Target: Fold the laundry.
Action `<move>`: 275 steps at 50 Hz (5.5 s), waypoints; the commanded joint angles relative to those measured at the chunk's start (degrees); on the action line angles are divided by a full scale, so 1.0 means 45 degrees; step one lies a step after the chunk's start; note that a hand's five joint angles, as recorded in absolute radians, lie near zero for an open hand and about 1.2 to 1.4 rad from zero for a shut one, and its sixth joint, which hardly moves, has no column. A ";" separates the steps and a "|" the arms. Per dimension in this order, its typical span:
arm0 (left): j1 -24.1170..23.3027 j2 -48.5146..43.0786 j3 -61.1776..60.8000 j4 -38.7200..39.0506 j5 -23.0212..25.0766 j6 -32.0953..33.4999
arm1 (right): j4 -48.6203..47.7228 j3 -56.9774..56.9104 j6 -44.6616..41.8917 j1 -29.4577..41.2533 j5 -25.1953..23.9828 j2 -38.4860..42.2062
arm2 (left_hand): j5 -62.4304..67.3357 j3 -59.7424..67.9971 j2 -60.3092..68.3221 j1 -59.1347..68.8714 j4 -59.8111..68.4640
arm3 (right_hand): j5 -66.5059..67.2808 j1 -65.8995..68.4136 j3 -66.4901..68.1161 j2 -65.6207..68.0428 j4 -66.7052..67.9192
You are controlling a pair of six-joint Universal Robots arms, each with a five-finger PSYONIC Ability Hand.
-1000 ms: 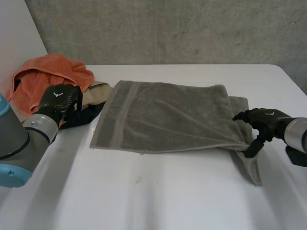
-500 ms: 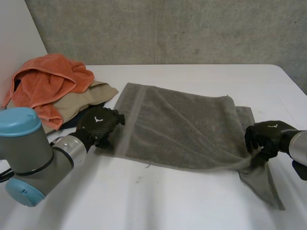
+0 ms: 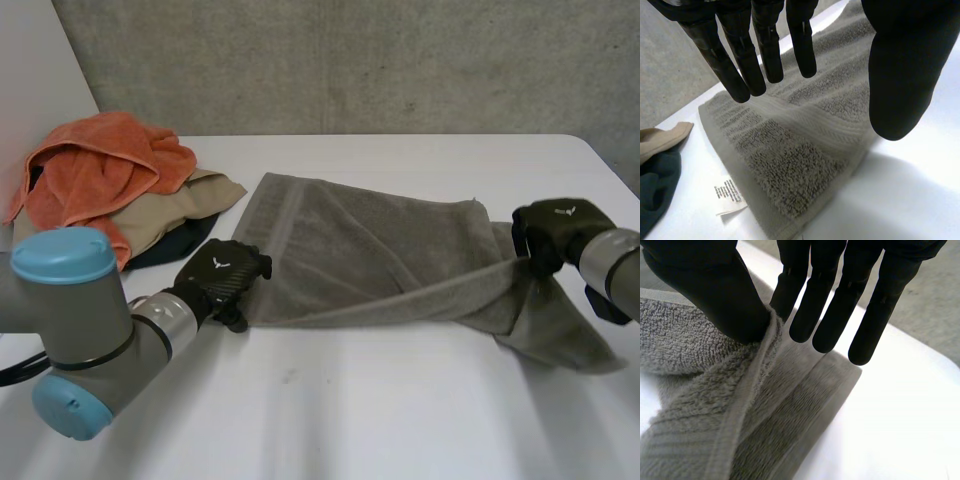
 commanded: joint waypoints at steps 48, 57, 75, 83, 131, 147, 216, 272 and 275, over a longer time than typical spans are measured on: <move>-0.1244 -0.3585 0.4553 -0.1962 -0.1870 0.0951 | 0.0458 -0.2551 0.0508 -0.0163 0.1321 0.2356 | 0.5107 0.4831 0.4933 0.4885 0.4993 | 0.2980 0.3368 0.2659 0.2808 0.2580; -0.1166 -0.3761 0.5471 -0.1942 -0.1929 0.0933 | 0.0458 -0.2375 0.0528 -0.0241 0.1184 0.2239 | 0.7391 0.7115 0.7217 0.7169 0.7277 | 0.2980 0.3368 0.2659 0.2808 0.2580; -0.1283 -0.4347 0.6292 -0.1786 -0.1968 0.1049 | 0.0458 -0.2238 0.0528 -0.0241 0.1087 0.2239 | 0.7084 0.6809 0.6911 0.6863 0.6971 | 0.2980 0.3368 0.2659 0.2808 0.2580; -0.1322 -0.4211 0.6273 -0.1747 -0.2065 0.1108 | 0.0458 -0.2219 0.0528 -0.0222 0.1067 0.2122 | 1.1311 1.1036 1.1138 1.1090 1.1198 | 0.2980 0.3368 0.2659 0.2808 0.2580; -0.0757 0.0418 0.1392 -0.5338 -0.2085 0.5031 | 0.5102 -0.1087 -0.4856 -0.0046 -0.1413 0.0852 | 1.1311 1.1036 1.1138 1.1090 1.1198 | 0.2980 0.3368 0.2659 0.2808 0.2580; -0.0131 -0.1456 0.8096 -0.3670 -0.2514 0.4044 | 0.3689 -0.5742 -0.6880 0.0676 0.1357 0.2727 | 1.1311 1.1036 1.1138 1.1090 1.1198 | 0.2980 0.3368 0.2659 0.2808 0.2580; 0.1861 0.1200 0.0355 0.2257 -0.1753 -0.0025 | 0.0951 -0.0853 -0.3261 -0.1862 -0.1843 0.2766 | 1.1311 1.1036 1.1138 1.1090 1.1198 | -0.7380 -0.6992 -0.7701 -0.7551 -0.7780; 0.2056 0.2369 -0.0620 -0.1333 -0.1188 0.0716 | 0.0042 -0.0675 -0.3553 -0.1958 -0.2174 0.1615 | 1.1311 1.1036 1.1138 1.1090 1.1198 | 0.2980 0.3368 0.2659 0.2808 0.2580; 0.2271 0.3190 -0.1187 -0.2389 -0.0641 0.1380 | 0.2211 -0.0793 -0.4722 -0.2661 -0.2585 0.1360 | 1.1311 1.1036 1.1138 1.1090 1.1198 | 0.2980 0.3368 0.2659 0.2808 0.2580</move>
